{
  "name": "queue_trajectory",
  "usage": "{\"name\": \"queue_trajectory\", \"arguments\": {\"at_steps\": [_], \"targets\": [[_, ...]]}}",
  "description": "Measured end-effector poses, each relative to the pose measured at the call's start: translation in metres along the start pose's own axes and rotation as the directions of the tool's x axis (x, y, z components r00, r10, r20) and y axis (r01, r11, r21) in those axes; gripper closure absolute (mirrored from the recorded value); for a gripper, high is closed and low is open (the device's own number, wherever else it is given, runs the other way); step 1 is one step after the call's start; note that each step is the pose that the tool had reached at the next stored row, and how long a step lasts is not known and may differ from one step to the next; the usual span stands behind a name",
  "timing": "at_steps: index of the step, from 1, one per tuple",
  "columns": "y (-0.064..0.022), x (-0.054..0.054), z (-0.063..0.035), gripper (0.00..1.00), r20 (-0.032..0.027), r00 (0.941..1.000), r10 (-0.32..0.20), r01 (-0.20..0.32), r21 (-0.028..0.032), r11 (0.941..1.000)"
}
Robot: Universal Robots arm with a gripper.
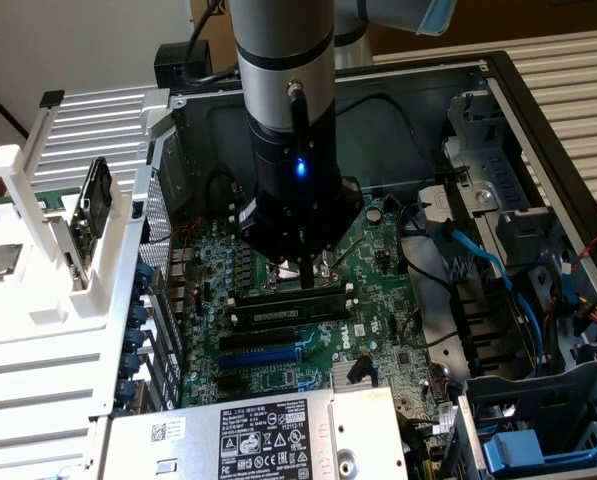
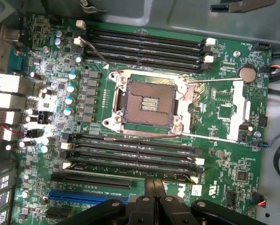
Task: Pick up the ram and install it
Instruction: 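Press down the ram until it locks into place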
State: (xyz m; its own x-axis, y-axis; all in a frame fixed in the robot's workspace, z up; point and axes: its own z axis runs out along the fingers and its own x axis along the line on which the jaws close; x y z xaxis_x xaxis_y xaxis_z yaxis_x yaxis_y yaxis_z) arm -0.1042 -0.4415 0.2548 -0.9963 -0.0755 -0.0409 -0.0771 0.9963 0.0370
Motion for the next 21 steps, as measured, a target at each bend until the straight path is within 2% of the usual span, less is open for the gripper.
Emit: {"name": "queue_trajectory", "arguments": {"at_steps": [6,8,15,18,21], "targets": [[0.0,0.0,0.0,0.9,0.0023,0.9982,0.059,-0.059,0.002,0.9982],[0.0,0.0,0.0,0.9,0.0034,0.9961,0.089,-0.089,0.0021,0.9961],[0.0,0.0,0.0,0.9,0.0038,0.9953,0.097,-0.097,0.0023,0.9953],[-0.0001,0.0,0.0,0.9,0.0046,0.9933,0.116,-0.116,0.0029,0.9933],[0.0,0.0,0.0,0.9,0.0061,0.9883,0.152,-0.152,0.0039,0.9883]]}}
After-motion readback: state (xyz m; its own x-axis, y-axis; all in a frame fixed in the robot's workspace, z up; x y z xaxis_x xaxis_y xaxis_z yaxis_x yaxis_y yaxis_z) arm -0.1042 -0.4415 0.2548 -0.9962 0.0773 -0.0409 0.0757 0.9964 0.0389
